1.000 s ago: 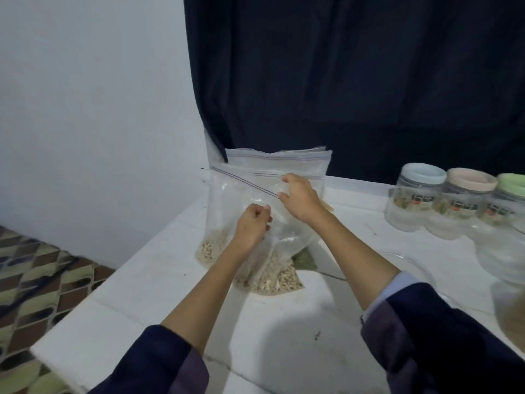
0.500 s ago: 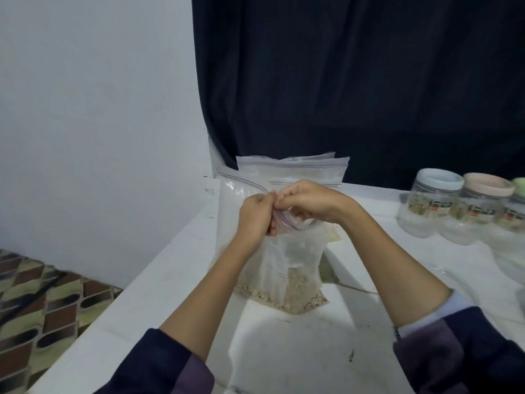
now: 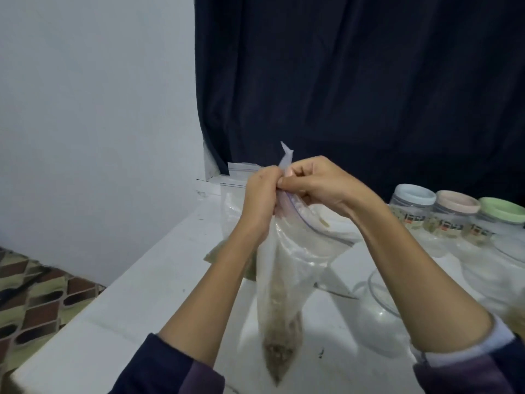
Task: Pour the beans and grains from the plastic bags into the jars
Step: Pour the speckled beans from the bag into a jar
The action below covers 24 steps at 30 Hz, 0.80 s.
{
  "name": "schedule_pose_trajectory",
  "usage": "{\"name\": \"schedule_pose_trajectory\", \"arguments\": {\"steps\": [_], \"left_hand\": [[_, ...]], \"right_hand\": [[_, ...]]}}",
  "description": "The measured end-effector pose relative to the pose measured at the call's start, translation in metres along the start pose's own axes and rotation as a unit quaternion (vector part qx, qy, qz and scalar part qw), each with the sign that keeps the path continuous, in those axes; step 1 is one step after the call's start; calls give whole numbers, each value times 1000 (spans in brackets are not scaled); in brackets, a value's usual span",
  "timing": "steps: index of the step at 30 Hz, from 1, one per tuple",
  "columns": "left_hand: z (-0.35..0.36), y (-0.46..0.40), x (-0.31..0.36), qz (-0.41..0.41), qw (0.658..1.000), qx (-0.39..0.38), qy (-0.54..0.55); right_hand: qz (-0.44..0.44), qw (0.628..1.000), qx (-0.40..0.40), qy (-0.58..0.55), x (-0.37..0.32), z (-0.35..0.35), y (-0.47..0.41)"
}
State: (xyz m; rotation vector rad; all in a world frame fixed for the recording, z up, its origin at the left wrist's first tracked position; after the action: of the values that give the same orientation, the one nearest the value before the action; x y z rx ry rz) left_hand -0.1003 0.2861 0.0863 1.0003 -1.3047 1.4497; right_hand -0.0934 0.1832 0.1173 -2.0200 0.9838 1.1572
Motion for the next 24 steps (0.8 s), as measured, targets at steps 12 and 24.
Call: {"name": "schedule_pose_trajectory", "arguments": {"steps": [12, 24], "left_hand": [[19, 39, -66, -123, 986, -110, -33], [10, 39, -55, -154, 960, -195, -128]], "right_hand": [[81, 992, -42, -84, 77, 20, 61], [153, 985, 3, -77, 88, 13, 63]]}}
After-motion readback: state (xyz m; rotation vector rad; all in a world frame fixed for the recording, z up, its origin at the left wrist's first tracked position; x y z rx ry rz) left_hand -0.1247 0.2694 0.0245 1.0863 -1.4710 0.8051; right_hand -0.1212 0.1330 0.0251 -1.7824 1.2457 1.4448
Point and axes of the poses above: each hand's wrist, its own y-axis away from the middle knuckle, its own z-axis out of the palm, x = y × z, the point moved 4 cm from there along -y, towards the middle knuckle, and after that the axes turned 7 degrees about -x, right-handed, at the moved point
